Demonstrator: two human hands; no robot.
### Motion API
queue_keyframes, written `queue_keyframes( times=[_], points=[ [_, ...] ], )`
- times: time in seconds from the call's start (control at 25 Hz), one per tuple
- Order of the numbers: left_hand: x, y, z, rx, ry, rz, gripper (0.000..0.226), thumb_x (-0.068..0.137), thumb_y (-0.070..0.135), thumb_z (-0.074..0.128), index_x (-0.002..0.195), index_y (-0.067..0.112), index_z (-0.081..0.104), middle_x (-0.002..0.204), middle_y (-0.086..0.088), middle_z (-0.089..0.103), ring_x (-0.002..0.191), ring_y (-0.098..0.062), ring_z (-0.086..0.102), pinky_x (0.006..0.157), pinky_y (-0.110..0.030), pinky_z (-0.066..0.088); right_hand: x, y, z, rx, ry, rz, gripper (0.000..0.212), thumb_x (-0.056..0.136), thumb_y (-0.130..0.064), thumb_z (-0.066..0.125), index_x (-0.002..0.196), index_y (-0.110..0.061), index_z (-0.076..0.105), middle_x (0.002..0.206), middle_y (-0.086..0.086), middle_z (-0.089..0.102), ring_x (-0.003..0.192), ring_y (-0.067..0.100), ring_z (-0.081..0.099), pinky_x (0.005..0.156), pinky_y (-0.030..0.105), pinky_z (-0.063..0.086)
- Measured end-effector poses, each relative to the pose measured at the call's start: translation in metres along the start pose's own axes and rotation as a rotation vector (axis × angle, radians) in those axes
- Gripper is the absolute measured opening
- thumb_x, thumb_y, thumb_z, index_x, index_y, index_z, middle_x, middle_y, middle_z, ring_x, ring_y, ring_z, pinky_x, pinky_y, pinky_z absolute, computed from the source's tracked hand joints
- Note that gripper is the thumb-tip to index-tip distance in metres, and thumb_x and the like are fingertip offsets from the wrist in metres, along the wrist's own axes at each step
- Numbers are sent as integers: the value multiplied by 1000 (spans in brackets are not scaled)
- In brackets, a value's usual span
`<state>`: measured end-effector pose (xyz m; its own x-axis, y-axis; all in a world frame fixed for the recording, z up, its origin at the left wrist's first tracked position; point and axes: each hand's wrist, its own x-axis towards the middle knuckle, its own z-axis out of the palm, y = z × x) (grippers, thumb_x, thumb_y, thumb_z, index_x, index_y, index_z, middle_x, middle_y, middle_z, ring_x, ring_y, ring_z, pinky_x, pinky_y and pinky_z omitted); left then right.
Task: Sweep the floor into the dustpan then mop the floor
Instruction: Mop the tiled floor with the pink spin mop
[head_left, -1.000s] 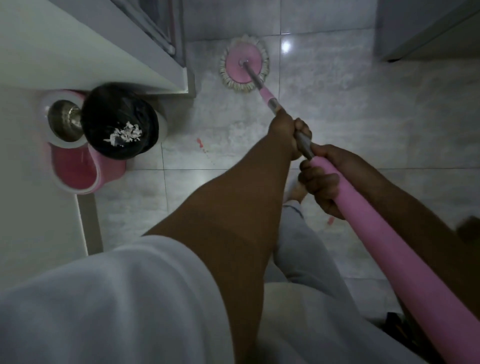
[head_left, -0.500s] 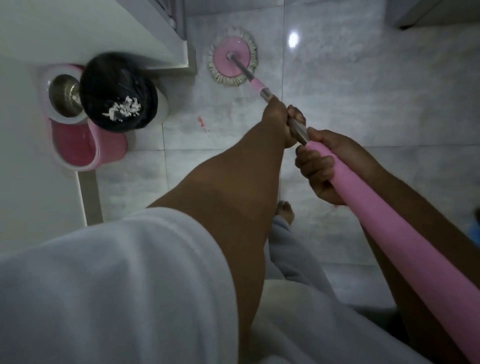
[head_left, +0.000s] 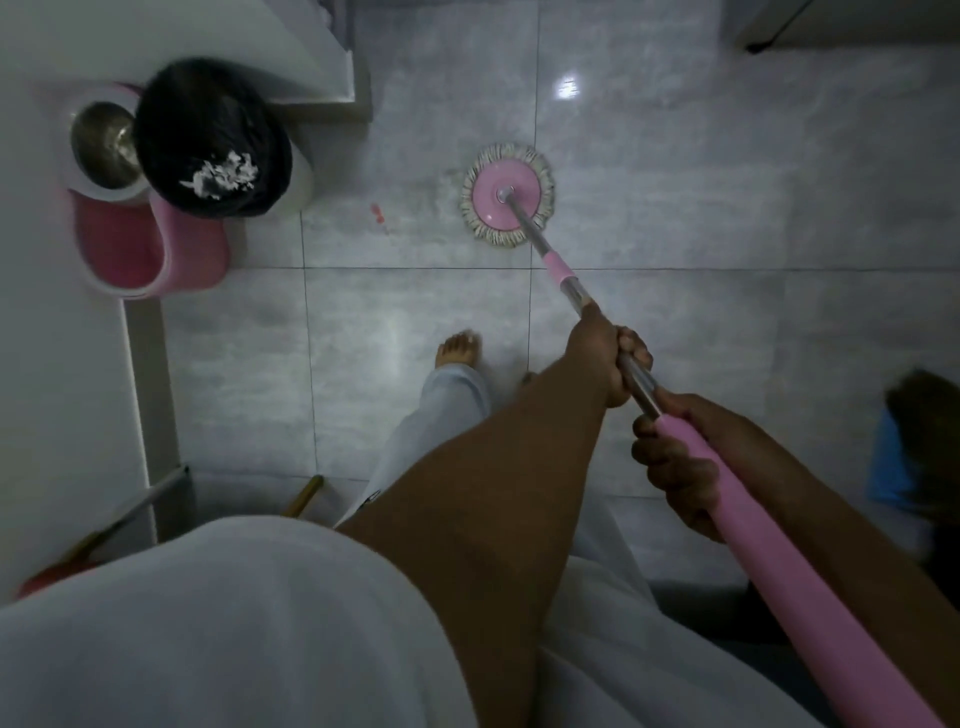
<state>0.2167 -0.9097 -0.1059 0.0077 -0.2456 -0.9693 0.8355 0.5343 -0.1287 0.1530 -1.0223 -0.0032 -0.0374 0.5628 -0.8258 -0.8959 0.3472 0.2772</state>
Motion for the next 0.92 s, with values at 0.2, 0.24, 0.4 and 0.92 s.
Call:
queue_keyframes(
  times=[0.2,0.24,0.4,0.92],
  points=[
    [-4,29,-39,-84,23,42,56,95,64,37,67,16,39,37,4,34,24,-12,33,36,-9,36,28,-4,38,-152,45,29,28,80,-38,59,74,-11,54,51,-1,46,30,7,41,27,18,37],
    [-6,41,-49,-111,29,60,56,96,63,36,65,16,38,36,4,33,24,-12,33,36,-9,35,37,-7,49,-191,44,40,28,80,-39,58,74,-12,53,51,-2,46,30,6,40,27,17,36],
    [-14,91,-92,-222,9,118,57,93,67,40,66,16,37,36,4,32,24,-11,32,36,-9,35,82,-13,100,-281,31,67,30,85,-40,52,73,-13,51,51,-4,46,30,4,41,27,16,36],
    [-28,175,-201,-230,-18,152,60,93,68,38,65,15,39,37,4,34,24,-11,34,37,-9,36,169,22,201,-316,37,38,30,87,-40,51,72,-13,50,51,-6,45,31,3,39,28,15,36]
  ],
)
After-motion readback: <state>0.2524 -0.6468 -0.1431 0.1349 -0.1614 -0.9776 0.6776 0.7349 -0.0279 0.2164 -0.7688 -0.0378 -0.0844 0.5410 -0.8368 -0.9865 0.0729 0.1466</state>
